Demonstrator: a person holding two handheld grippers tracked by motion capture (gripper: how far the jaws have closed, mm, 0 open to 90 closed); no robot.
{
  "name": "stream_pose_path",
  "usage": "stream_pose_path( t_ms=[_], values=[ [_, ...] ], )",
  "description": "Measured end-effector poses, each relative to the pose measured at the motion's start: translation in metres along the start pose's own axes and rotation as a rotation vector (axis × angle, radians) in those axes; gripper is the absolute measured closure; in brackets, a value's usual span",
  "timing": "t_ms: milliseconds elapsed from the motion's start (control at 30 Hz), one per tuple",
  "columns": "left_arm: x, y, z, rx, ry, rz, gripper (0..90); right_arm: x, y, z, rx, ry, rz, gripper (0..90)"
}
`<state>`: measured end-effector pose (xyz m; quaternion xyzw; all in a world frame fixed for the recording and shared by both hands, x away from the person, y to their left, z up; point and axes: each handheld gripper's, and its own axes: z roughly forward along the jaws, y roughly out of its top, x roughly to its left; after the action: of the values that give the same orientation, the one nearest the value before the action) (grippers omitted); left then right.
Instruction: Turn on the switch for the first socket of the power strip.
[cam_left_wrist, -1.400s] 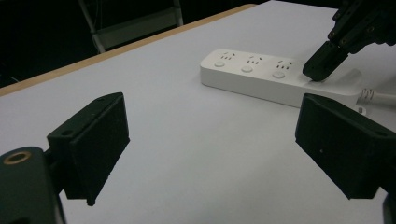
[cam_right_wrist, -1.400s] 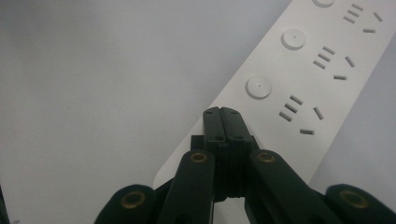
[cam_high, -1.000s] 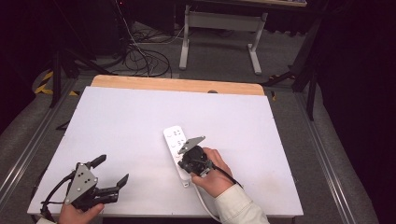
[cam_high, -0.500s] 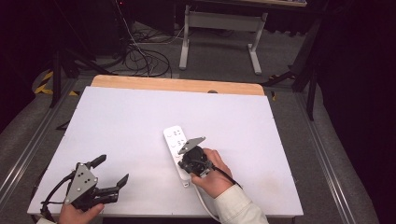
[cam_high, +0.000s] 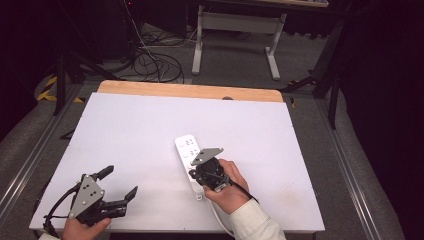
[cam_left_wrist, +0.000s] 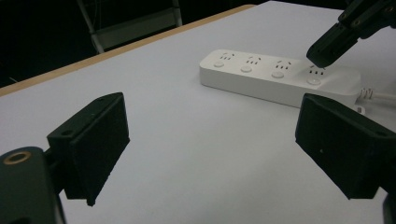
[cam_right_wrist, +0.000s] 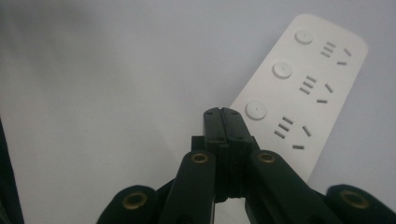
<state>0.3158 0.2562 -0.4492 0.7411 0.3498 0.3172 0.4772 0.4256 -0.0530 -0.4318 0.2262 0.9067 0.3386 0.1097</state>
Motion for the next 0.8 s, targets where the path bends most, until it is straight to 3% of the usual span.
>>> stream_pose_path(
  t_ms=[67,100,300,500,700,800],
  values=[
    [0.0,0.0,0.0,-0.004,0.001,-0.004,10.3,0.001,0.002,-0.007,-0.032,0.0,-0.003,90.0],
    [-0.001,0.0,0.0,-0.004,0.0,-0.007,10.3,0.003,0.004,-0.015,-0.083,-0.001,0.002,90.0],
    [0.0,0.0,0.0,-0.001,-0.002,-0.007,10.3,0.002,0.006,-0.033,-0.182,0.02,-0.009,90.0],
    [0.0,0.0,0.0,0.0,-0.002,-0.007,10.3,-0.002,0.005,-0.037,-0.216,0.056,0.004,89.5],
    [0.0,0.0,0.0,0.001,0.001,-0.001,10.3,-0.001,0.006,-0.04,-0.266,0.075,-0.009,81.4],
    [0.0,0.0,0.0,0.002,0.002,-0.002,10.3,-0.001,0.006,-0.042,-0.305,0.1,-0.001,69.2]
  ],
)
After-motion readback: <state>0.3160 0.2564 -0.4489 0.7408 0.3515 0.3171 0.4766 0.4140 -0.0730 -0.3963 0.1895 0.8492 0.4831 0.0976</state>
